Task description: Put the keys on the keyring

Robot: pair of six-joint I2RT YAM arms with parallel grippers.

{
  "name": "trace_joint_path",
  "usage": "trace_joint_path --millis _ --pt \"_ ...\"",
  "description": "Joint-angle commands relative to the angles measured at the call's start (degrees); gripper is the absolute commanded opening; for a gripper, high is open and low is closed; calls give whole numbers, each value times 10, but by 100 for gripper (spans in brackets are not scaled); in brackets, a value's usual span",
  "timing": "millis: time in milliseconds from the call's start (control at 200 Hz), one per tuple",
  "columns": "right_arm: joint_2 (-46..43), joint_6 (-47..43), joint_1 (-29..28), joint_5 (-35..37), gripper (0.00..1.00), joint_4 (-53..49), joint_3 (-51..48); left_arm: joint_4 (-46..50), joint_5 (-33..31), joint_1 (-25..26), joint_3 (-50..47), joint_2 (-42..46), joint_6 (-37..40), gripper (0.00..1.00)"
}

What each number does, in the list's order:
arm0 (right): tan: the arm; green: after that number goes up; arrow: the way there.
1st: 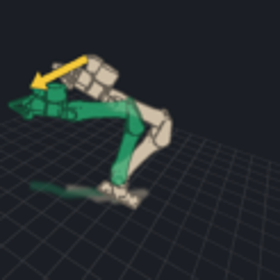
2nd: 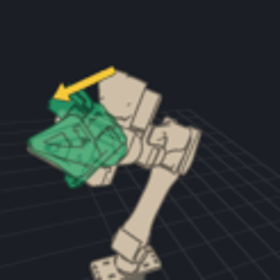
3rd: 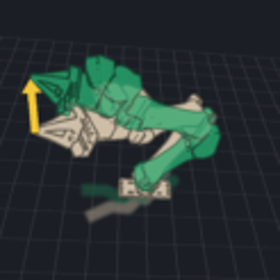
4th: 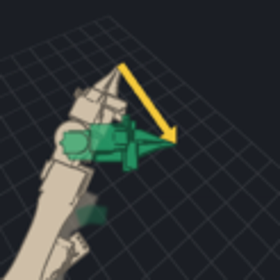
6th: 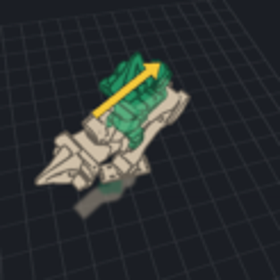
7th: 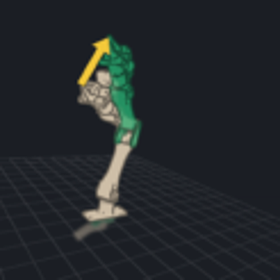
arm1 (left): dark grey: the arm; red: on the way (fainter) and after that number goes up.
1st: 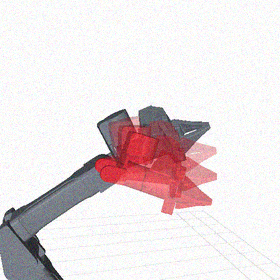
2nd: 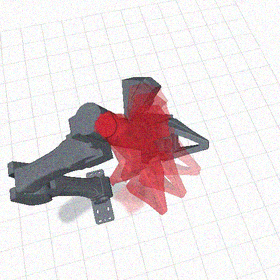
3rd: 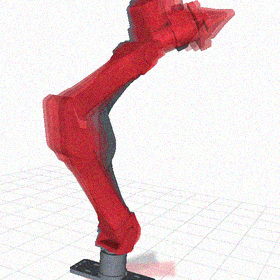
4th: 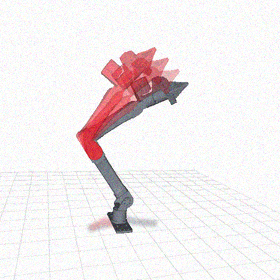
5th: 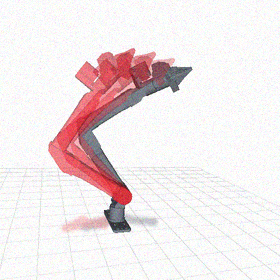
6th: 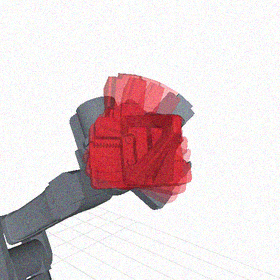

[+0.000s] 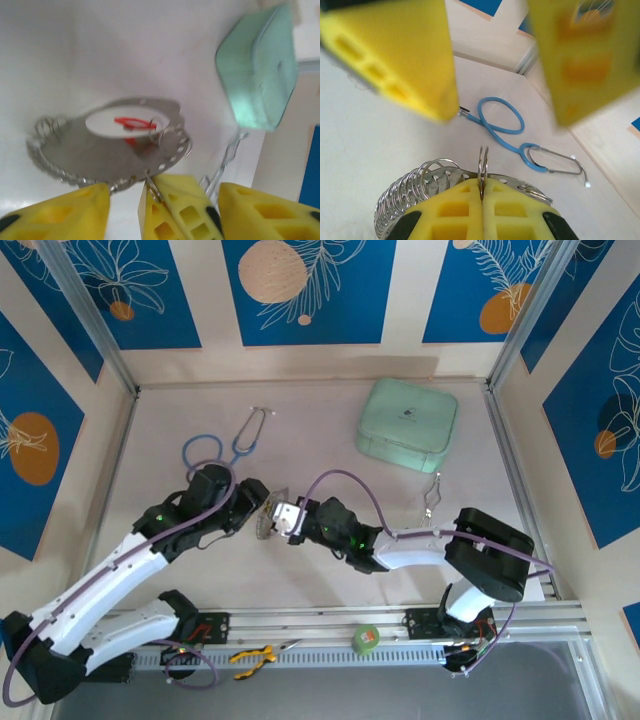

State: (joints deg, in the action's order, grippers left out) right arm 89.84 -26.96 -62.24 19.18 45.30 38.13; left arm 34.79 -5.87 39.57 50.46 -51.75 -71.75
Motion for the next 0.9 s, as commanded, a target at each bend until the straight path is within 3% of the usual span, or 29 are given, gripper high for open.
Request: trace_joint_path --millis 0,90,165,260,430,505,895 --pt "-36 30 14 -47 0 -31 7 -16 -149 2 39 35 268 69" --pt "-48 44 26 -82 0 -61 7 -95 -156 1 -3 66 534 68" --pt "-59 50 38 -117 0 -105 18 -142 -99 1 -50 89 721 68" --pt "-72 56 57 -165 0 -163 35 -155 -27 1 -85 101 877 66" --pt "-99 49 96 -261 0 -277 67 -163 125 1 -141 117 1114 54" --pt "-104 37 108 -295 0 -324 85 -203 142 1 -164 116 1154 50" --pt "-107 -52 116 -333 0 -476 158 -280 212 -2 -188 62 1142 34"
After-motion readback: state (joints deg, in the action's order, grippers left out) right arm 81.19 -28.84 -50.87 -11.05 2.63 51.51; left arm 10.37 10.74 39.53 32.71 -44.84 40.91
